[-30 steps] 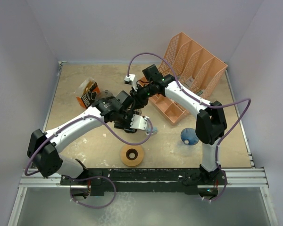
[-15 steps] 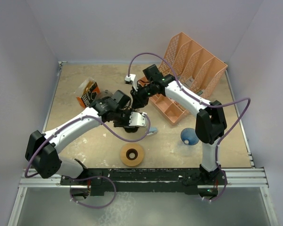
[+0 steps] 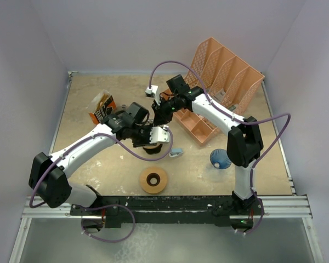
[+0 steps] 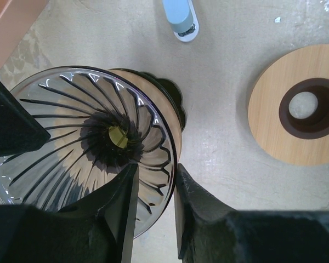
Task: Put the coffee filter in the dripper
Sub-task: Place the coffee dripper in the dripper holder.
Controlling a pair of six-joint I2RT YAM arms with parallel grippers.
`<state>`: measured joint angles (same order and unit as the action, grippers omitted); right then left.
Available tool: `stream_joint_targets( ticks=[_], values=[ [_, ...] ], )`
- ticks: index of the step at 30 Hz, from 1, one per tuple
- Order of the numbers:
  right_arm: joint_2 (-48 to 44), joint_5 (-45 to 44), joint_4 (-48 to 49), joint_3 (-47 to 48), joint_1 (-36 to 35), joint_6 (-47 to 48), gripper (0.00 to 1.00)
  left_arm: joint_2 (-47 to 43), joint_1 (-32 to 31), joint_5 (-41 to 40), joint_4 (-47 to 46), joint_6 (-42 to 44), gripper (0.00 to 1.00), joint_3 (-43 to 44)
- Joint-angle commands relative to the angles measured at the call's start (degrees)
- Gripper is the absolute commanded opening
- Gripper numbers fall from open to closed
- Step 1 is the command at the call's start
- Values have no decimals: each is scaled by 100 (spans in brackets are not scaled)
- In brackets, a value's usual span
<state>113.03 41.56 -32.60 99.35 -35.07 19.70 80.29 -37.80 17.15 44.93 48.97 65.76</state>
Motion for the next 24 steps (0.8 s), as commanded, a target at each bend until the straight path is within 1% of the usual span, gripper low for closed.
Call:
stream_joint_targets(
  ticks=[1,10,17,24],
  values=[
    [-133,164,-157,91,1,109,14,-65,141,314,-159,-341,28,-17],
    [-359,108,-120,-67,9,102,14,206,144,566,-143,-404,28,216],
    [-402,102,-127,-66,0,102,15,211,142,721,-246,-618,27,234],
    [-367,49,-95,-137,30,120,22,58,396,909,-370,-791,24,114]
  ],
)
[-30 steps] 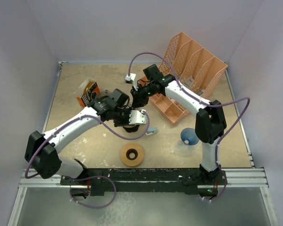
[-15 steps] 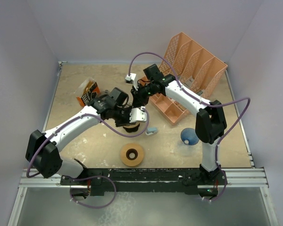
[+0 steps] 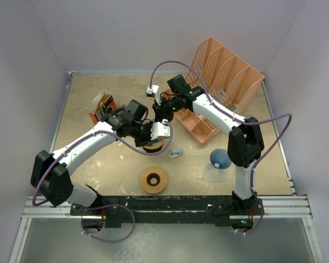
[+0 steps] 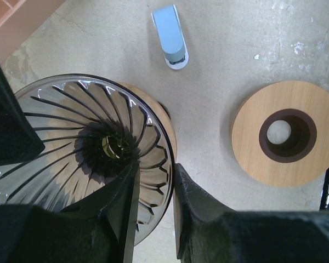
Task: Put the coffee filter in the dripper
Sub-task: Place the coffee dripper in the dripper holder.
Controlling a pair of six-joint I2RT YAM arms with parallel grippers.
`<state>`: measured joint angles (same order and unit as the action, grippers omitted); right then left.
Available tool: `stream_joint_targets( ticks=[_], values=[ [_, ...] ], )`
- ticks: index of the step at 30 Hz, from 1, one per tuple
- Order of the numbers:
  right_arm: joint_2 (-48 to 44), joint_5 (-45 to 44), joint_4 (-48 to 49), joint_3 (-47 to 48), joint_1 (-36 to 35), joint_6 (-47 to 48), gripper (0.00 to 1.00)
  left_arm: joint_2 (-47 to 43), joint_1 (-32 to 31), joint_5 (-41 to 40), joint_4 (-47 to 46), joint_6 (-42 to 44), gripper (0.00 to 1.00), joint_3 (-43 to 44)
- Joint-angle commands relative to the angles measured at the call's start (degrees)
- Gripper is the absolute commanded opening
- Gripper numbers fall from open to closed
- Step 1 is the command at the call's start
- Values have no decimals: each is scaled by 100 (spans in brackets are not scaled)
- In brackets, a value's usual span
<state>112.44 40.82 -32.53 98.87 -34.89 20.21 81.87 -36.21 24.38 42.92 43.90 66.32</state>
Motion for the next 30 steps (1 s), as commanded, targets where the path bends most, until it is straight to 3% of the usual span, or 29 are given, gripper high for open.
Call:
stream_joint_targets(
  ticks=[1,30],
  values=[
    [-305,120,-93,-87,19,67,23,-150,263,196,-196,-286,23,19],
    [-343,-233,-17,-260,44,78,17,-366,768,591,-471,-628,19,-737]
  ],
)
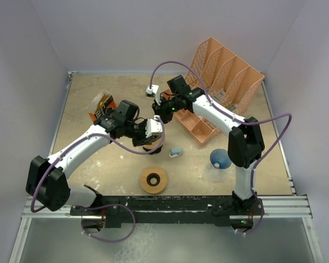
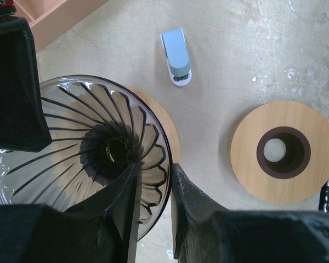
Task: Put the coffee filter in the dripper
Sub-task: Place the coffee dripper in the dripper holder.
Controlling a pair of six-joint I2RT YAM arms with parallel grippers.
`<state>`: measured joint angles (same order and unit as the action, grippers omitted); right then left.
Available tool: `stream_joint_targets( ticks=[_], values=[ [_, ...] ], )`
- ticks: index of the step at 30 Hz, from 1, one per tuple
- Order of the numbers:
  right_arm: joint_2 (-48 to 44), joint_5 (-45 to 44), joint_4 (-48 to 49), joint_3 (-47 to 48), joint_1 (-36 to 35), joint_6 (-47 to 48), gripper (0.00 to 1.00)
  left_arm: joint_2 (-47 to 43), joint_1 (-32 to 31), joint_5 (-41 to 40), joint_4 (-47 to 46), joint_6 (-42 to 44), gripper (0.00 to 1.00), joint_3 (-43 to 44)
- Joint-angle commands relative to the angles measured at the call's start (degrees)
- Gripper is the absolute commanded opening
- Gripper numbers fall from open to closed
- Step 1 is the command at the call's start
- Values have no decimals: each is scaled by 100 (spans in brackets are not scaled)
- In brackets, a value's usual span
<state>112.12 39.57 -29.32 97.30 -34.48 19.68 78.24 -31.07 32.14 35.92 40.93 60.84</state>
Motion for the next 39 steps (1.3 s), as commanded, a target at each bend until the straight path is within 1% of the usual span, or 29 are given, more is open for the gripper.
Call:
stream_joint_targets(
  ticks=[1,20,39],
  values=[
    [-313,-118,-333,-112,7,135,17,5,259,-166,243,-323,19,-217],
    [-337,-714,-117,-372,-29,1,12,285,473,-49,453,-300,18,-401],
    [-452,-1170,139,-829,-176,1,11,614,523,-178,748,28,18,-545]
  ],
)
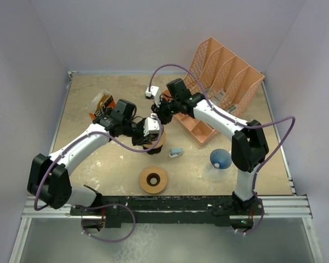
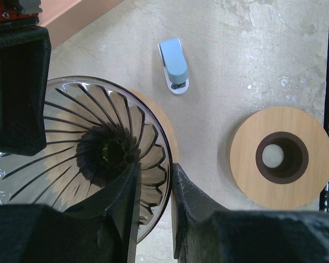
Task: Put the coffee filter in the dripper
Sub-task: Place the coffee dripper in the dripper holder.
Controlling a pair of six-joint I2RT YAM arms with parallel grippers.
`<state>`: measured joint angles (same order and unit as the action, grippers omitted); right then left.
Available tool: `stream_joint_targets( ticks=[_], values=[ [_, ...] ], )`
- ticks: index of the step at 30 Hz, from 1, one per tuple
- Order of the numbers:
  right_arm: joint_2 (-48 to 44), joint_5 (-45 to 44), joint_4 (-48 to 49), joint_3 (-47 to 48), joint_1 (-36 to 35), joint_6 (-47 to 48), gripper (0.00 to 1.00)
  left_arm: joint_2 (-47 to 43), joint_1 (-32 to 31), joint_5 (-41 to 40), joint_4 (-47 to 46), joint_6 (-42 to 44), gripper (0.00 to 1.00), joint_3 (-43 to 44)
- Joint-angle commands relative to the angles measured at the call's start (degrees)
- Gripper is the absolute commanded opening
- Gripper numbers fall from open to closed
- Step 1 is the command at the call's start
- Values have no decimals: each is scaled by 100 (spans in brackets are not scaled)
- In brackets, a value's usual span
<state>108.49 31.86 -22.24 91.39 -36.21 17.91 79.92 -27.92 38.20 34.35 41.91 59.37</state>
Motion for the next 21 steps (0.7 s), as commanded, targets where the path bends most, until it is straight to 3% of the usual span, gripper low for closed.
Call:
stream_joint_targets(
  ticks=[1,21],
  values=[
    [-93,-399,-560,-259,-9,183,11,444,208,-780,913,-68,18,-411],
    [-11,-442,-398,-580,-42,195,12,614,211,-730,966,-175,18,-513]
  ],
)
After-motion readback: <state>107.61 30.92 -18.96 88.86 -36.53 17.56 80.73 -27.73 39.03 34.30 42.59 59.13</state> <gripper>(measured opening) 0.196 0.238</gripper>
